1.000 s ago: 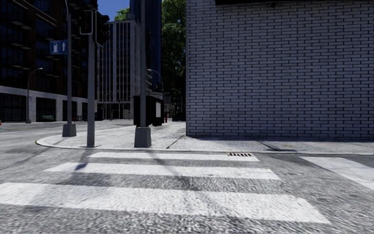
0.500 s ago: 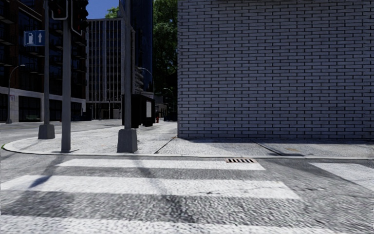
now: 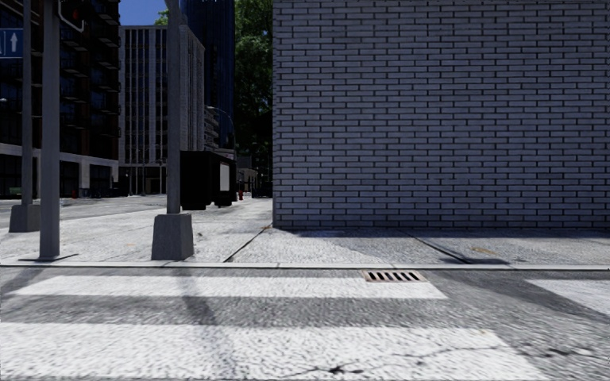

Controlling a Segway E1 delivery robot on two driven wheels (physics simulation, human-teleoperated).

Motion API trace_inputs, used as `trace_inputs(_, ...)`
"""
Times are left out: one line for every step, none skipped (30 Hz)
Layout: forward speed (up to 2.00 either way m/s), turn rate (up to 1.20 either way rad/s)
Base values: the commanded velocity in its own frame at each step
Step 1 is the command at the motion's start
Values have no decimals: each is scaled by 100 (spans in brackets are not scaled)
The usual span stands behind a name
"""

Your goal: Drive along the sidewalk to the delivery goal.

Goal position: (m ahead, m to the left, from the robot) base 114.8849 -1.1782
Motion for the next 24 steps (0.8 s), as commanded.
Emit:
trace_inputs(122, 0)
trace_inputs(122, 0)
trace_inputs(122, 0)
trace_inputs(122, 0)
trace_inputs(122, 0)
trace_inputs(122, 0)
trace_inputs(122, 0)
trace_inputs(122, 0)
trace_inputs(122, 0)
trace_inputs(122, 0)
trace_inputs(122, 0)
trace_inputs(122, 0)
trace_inputs(122, 0)
trace_inputs(122, 0)
trace_inputs(122, 0)
trace_inputs(122, 0)
trace_inputs(122, 0)
trace_inputs(122, 0)
trace_inputs(122, 0)
trace_inputs(122, 0)
trace_inputs(122, 0)
trace_inputs(122, 0)
trace_inputs(122, 0)
trace_inputs(122, 0)
